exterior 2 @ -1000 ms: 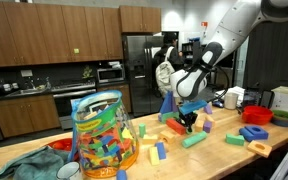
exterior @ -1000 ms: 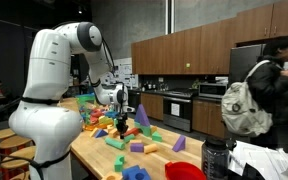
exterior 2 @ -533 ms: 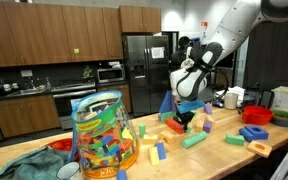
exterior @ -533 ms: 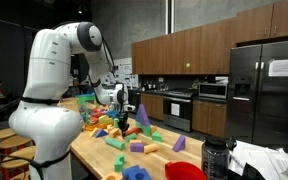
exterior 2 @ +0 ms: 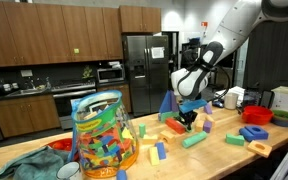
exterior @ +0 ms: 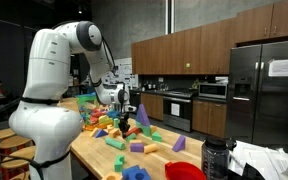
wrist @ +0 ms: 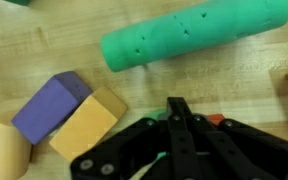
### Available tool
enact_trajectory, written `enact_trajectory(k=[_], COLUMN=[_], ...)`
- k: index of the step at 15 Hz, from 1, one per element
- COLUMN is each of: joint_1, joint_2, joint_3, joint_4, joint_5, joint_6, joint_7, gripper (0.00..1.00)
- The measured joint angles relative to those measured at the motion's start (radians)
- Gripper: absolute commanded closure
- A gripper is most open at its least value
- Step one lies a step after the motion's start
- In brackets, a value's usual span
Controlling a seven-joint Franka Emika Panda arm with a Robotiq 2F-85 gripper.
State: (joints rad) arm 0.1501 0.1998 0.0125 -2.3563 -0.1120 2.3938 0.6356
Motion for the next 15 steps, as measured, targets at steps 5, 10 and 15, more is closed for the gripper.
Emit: enact_trajectory(k=[5, 10, 15], joint_1=[-0.008, -0.041, -0.05], joint_2=[-0.059, -0.1, -0.098], joint_3=[-0.001, -0.003, -0.001], joint_4=[-0.021, -0.052, -0.061], joint_5=[-0.003, -0.009, -0.009], joint_6=[-0.164, -0.221, -0.204], joint_7=[-0.04, -0.068, -0.094], gripper=[1.0, 1.0, 1.0])
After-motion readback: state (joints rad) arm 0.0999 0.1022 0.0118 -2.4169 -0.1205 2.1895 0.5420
